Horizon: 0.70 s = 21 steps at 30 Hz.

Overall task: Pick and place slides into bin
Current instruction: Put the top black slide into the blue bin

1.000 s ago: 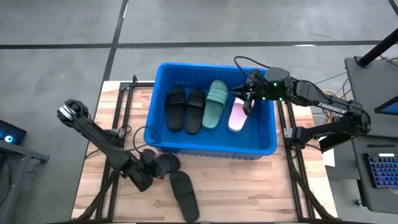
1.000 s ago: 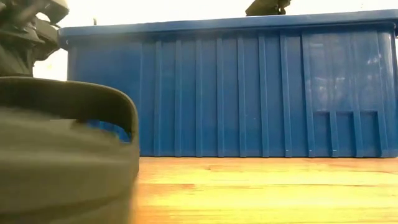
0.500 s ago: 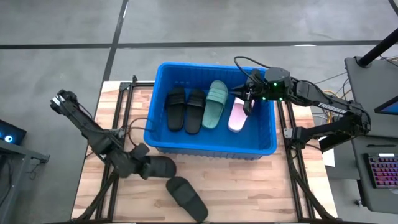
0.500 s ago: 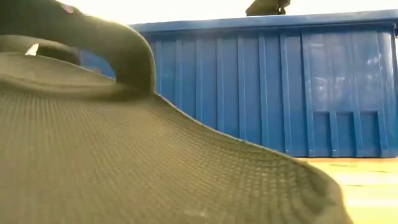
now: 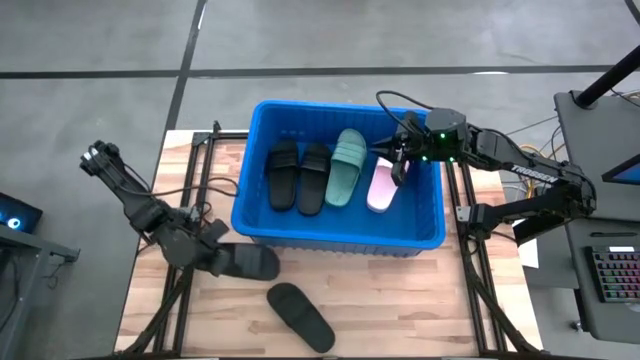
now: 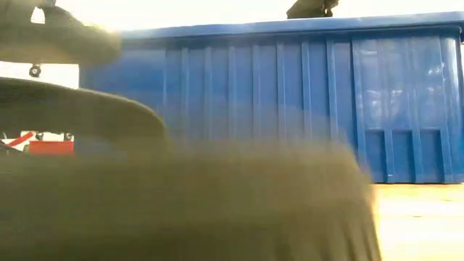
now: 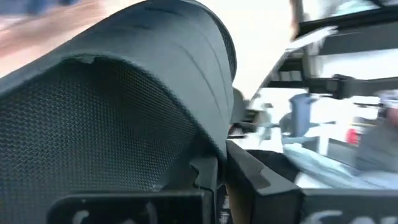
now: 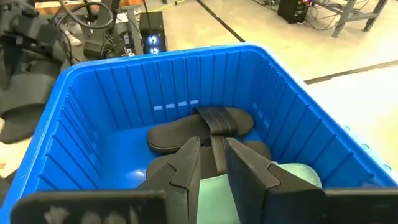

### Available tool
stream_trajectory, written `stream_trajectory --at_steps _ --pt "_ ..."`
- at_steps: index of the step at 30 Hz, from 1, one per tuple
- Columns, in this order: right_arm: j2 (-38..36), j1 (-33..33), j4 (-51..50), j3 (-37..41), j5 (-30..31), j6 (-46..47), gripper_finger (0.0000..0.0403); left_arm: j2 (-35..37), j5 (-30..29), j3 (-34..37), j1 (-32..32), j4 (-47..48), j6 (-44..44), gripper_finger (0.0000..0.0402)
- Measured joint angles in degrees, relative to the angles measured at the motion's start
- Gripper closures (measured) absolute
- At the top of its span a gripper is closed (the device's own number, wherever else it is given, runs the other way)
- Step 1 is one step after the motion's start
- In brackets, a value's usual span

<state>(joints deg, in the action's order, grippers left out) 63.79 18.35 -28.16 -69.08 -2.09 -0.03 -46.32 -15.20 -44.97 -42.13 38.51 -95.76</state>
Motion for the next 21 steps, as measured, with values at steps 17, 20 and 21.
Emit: stream_trajectory --at_steps 17,20,21 --pt "1.2 -8.3 16.4 -3.2 -21.0 -18.2 0.0322 2.6 -7.5 -3.5 5.6 -23.9 18.4 0.0401" --pt "3.6 -13.3 15.2 -6.7 -17.7 -29.9 0.0310 2.3 -6.8 -4.0 7.3 -24.7 15.1 0.0401" --pt "4.7 -14.5 14.1 -8.1 -16.8 -32.8 0.0303 2.3 -6.5 -4.3 7.6 -25.2 15.0 0.0402"
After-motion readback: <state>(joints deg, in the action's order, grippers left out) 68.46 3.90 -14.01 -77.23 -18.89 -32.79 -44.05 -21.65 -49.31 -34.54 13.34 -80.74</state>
